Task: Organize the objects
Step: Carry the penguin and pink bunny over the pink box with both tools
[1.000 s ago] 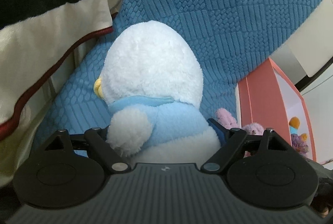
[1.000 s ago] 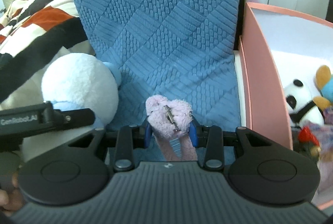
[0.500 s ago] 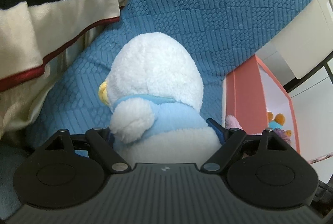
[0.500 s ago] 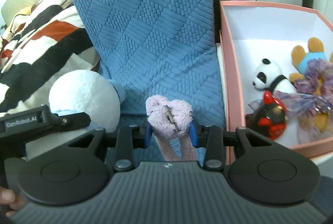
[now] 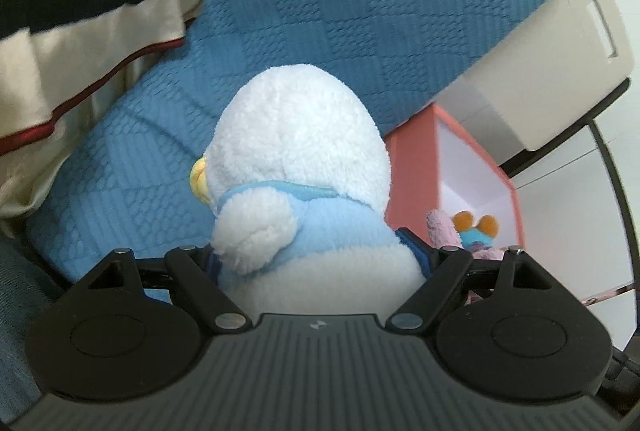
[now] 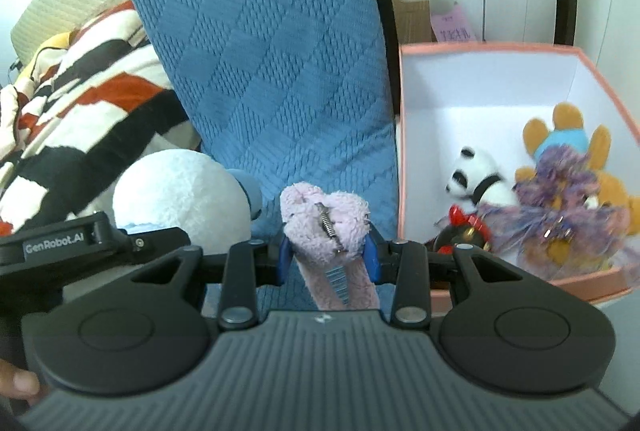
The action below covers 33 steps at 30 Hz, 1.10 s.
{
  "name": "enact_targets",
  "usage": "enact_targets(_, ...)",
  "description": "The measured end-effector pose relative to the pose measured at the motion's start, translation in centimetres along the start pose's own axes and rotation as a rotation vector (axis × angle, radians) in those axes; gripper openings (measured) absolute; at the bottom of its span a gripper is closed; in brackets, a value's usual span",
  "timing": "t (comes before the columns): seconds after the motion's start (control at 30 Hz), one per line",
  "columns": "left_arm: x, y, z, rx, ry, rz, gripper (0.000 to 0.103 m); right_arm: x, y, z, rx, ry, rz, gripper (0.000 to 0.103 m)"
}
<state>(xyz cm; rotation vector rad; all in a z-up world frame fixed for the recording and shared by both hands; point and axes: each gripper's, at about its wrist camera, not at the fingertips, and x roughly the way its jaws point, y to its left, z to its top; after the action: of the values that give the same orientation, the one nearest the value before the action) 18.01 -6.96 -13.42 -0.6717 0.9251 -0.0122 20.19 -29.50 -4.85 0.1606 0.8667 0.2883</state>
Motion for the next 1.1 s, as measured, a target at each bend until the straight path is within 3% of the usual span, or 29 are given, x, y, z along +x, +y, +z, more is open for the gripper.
enact_targets(0.37,-1.7,-8.2,3.0,0.065,-0.033,-0.075,0.085,-4.0,-1.9,5.0,-0.006,-0.048,0.030,0.039)
enact_targets(0.6,-1.7,-14.0,3.7,0.115,-0.060,-0.128,0.085,-6.0,-5.2,7.1,0.060,-0.064,0.049,0.039)
enact_targets(0.87,1.1,-19.7,3.6,0.170,-0.057,-0.180,0.085,-8.0,-9.3,8.5,0.091,-0.112,0.010,0.039)
enact_targets(1.1,4.9,-23.9,2.9,0.199,-0.030,-0.193,0.085,-7.0,-13.7,8.5,0.113,-0.111,-0.043,0.040)
